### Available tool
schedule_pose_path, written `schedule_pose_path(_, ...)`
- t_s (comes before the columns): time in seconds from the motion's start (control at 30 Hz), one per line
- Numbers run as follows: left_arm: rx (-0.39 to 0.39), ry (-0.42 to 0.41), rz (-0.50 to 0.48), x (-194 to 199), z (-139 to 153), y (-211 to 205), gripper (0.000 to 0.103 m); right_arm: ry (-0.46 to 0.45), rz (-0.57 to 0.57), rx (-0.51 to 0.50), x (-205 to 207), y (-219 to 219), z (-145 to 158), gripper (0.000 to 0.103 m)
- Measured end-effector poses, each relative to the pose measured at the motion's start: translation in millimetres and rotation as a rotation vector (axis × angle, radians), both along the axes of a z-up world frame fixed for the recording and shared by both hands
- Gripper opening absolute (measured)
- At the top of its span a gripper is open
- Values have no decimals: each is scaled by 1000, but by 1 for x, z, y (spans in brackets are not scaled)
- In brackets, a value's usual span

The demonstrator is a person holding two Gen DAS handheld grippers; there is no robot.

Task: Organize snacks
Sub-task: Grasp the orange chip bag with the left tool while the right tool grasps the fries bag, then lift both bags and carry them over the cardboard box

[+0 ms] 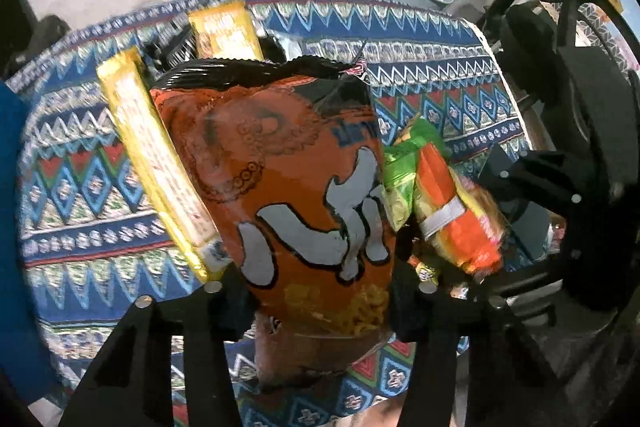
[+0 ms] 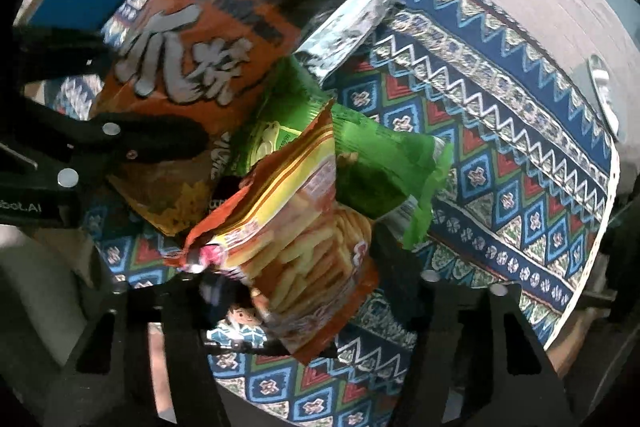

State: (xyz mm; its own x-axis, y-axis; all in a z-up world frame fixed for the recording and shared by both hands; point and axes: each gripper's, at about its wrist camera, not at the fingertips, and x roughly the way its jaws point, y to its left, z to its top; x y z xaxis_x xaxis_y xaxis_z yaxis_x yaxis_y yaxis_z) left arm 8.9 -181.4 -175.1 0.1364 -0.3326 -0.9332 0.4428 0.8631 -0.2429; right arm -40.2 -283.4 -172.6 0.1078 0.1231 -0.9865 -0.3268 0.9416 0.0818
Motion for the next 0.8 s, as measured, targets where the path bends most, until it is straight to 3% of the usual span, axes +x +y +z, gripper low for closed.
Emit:
schedule_pose_path(0.13, 35, -47, 7, -1, 7, 8, 48, -27, -39, 13, -4, -5, 11, 46)
schedule_pose_path(0.53, 66, -190, 12, -13, 46, 31, 48, -135, -111, 44, -16, -8, 50, 45)
schedule_pose_path(0.8, 142, -315, 15, -21, 67, 49, 48, -205, -139, 32, -7, 1, 74, 45)
